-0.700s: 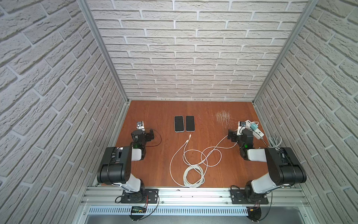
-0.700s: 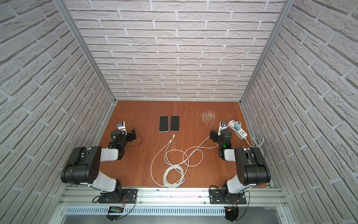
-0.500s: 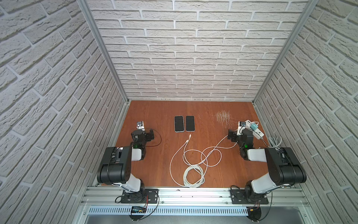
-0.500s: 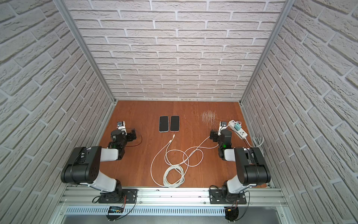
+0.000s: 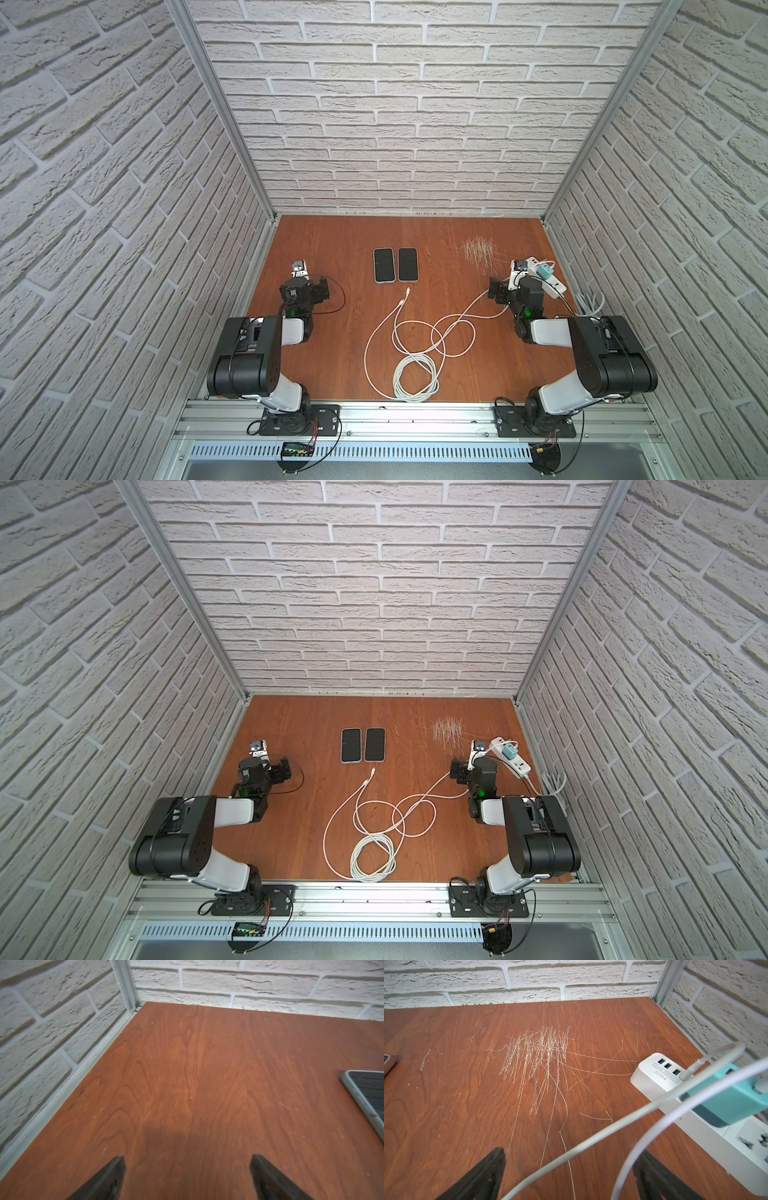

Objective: Plug the charging cable into the phone
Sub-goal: Pick up the charging cable from the center of the board.

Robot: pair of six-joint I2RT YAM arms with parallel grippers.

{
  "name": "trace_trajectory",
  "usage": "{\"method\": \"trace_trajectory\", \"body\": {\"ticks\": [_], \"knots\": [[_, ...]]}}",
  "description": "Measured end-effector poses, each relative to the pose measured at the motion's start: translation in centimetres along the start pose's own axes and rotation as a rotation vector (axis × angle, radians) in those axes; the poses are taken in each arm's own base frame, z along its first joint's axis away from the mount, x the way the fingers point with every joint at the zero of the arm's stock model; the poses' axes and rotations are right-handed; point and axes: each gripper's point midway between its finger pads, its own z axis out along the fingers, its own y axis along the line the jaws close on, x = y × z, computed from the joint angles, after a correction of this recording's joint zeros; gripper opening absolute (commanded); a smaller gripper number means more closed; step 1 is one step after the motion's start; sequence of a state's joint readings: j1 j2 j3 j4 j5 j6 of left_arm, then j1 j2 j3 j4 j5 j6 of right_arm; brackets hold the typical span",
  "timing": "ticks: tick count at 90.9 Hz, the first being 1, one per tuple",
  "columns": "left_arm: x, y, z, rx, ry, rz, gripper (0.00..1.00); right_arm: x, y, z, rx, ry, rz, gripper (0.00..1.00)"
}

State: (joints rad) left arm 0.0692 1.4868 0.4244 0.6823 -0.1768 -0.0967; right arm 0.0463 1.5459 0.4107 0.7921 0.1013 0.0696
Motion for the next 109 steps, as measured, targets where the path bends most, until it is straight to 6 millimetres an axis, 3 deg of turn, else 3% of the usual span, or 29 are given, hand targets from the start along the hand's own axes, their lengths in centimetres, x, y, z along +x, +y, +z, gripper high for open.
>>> {"method": "trace_trajectory", "body": {"ticks": [6, 13, 22, 31, 34, 37, 43, 53, 62, 67, 73, 82, 95, 109], "knots": [[-2.0, 0.7, -0.8, -0.044, 0.004, -0.015, 0.98, 0.2, -0.1, -0.1, 0.007, 0.017, -0.001, 0.98], [-6.7, 1.2, -2.4, -0.069, -0.074, -0.079, 0.98, -0.1, -0.5, -0.3, 0.033, 0.079, -0.001, 0.99], [-11.2, 2.4, -5.3, -0.104, -0.193, -0.239, 0.98, -5.1, -1.2, -1.5, 0.091, 0.040, 0.051, 0.99], [-10.7, 4.0, -6.6, -0.150, -0.176, -0.414, 0.98, -10.2, -3.6, -4.0, 0.217, -0.039, 0.241, 0.99], [-9.9, 4.4, -6.5, -0.157, -0.143, -0.450, 0.95, -10.9, -4.3, -4.6, 0.249, -0.040, 0.291, 1.00], [-8.9, 4.3, -6.3, -0.147, -0.091, -0.484, 0.90, -11.4, -5.1, -5.0, 0.278, -0.031, 0.338, 0.94], [-7.4, 3.8, -5.8, -0.131, 0.015, -0.521, 0.81, -11.0, -5.9, -5.2, 0.309, 0.015, 0.386, 0.89], [-7.1, -1.3, -5.5, -0.021, 0.172, -0.460, 0.79, -7.8, -5.4, -5.2, 0.316, 0.162, 0.409, 0.87], [-7.5, -9.6, -7.1, 0.140, 0.267, -0.298, 0.71, -5.5, -3.5, -5.7, 0.271, 0.270, 0.403, 0.86], [-6.7, -14.2, -8.7, 0.236, 0.335, -0.205, 0.68, -4.9, -2.3, -5.8, 0.234, 0.304, 0.398, 0.86], [-4.9, -18.2, -10.5, 0.320, 0.423, -0.114, 0.65, -4.2, -1.1, -5.9, 0.191, 0.329, 0.392, 0.85], [-1.1, -21.1, -12.4, 0.362, 0.558, -0.004, 0.65, -2.8, 0.2, -6.3, 0.144, 0.365, 0.384, 0.85], [3.8, -22.7, -14.3, 0.363, 0.718, 0.110, 0.62, -1.2, 1.0, -6.5, 0.107, 0.408, 0.380, 0.84], [5.1, -24.9, -13.6, 0.354, 0.794, 0.162, 0.58, -0.6, 1.6, -6.3, 0.077, 0.411, 0.378, 0.82]]}}
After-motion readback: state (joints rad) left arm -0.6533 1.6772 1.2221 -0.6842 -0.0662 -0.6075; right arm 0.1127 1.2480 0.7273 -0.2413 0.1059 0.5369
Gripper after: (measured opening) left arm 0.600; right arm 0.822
